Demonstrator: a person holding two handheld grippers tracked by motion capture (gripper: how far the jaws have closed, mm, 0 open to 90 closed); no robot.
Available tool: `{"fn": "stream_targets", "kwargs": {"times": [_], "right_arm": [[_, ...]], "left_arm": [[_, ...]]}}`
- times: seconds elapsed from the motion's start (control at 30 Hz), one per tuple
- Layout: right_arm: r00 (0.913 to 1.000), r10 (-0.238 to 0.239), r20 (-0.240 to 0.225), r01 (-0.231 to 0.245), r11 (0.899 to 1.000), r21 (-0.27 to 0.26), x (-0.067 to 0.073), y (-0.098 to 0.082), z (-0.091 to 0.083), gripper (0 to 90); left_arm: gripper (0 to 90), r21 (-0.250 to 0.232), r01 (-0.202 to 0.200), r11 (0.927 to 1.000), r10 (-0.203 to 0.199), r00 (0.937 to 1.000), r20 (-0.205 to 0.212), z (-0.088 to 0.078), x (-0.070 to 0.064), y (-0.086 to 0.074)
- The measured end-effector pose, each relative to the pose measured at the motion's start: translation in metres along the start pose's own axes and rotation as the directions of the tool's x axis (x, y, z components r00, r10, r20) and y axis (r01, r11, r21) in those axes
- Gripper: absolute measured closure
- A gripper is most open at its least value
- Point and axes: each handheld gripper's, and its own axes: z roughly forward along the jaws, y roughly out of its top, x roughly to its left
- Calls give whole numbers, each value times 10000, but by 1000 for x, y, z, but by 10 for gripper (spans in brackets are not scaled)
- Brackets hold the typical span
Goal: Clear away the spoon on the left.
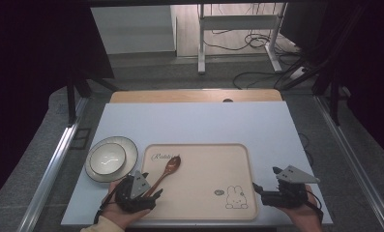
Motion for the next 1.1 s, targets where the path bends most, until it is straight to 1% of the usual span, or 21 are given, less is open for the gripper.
{"fn": "stream_targets", "kwargs": {"times": [0.17, 0.27, 0.4, 0.53, 0.77, 0.87, 0.93, 0.97, 1.1], "right_arm": [[10000, -6, 12, 6, 10000, -9, 0, 0, 0, 124], [10000, -6, 10, 6, 10000, -3, 0, 0, 0, 124], [10000, -5, 12, 5, 10000, 12, -1, 0, 0, 124], [10000, -12, 27, 12, 10000, 25, -1, 0, 0, 124], [9999, 62, 80, -64, 9997, 216, -3, -1, 2, 124], [9999, 92, 100, -94, 9997, 212, -3, -1, 3, 124], [9999, 102, 117, -105, 9997, 220, -4, -1, 3, 124], [9999, 101, 118, -104, 9997, 221, -4, -1, 3, 123], [9999, 97, 115, -100, 9997, 220, -3, -1, 3, 124]], "left_arm": [[280, -375, 369, 9986, -369, 9993, 3, -9, 5, 0], [278, -669, 641, 9957, -644, 9979, -16, -15, 7, -1], [276, -881, 909, 9920, -923, 9957, -112, -24, 12, -4], [272, -1141, 1306, 9849, -1342, 9906, -247, -33, 20, -7], [266, -1310, 1794, 9750, -1885, 9802, -607, -45, 36, -17], [265, -1298, 1940, 9724, -2048, 9759, -755, -48, 41, -20], [264, -1330, 1969, 9714, -2082, 9750, -775, -49, 42, -20], [265, -1377, 2014, 9698, -2137, 9735, -815, -50, 43, -21], [264, -1379, 1994, 9702, -2122, 9735, -853, -50, 44, -21]]}}
